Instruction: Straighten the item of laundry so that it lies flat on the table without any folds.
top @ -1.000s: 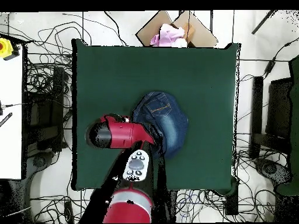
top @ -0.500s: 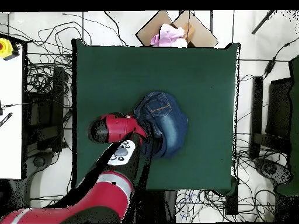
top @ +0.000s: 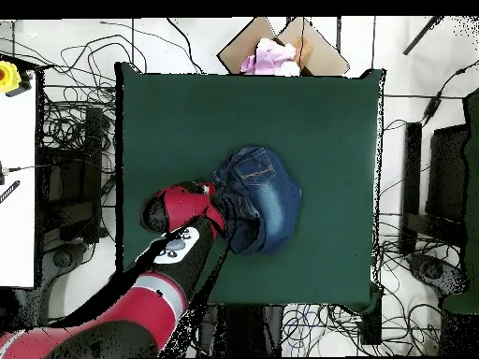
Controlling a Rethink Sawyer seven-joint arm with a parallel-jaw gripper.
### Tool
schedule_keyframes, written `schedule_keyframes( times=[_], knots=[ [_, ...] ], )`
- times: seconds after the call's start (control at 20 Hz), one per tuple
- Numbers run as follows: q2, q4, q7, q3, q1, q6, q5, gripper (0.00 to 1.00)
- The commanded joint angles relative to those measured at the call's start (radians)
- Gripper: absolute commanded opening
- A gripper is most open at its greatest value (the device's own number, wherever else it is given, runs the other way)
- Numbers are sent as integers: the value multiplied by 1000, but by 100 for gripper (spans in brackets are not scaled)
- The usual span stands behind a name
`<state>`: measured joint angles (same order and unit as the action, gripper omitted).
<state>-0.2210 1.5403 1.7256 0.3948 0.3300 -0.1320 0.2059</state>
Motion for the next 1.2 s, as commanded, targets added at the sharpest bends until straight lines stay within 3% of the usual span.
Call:
schedule_keyframes(
  times=[0.05, 0.25, 0.6, 0.75, 1.2],
  knots=[
    [119, -51, 278, -19, 9, 115, 102, 100],
    [120, -43, 270, -23, 9, 119, 112, 100],
    [156, -86, 277, 90, 81, -16, 185, 100],
    [127, -66, 237, 35, 49, 22, 165, 100],
    [65, -63, 220, 18, 28, -40, 166, 100]
  ],
)
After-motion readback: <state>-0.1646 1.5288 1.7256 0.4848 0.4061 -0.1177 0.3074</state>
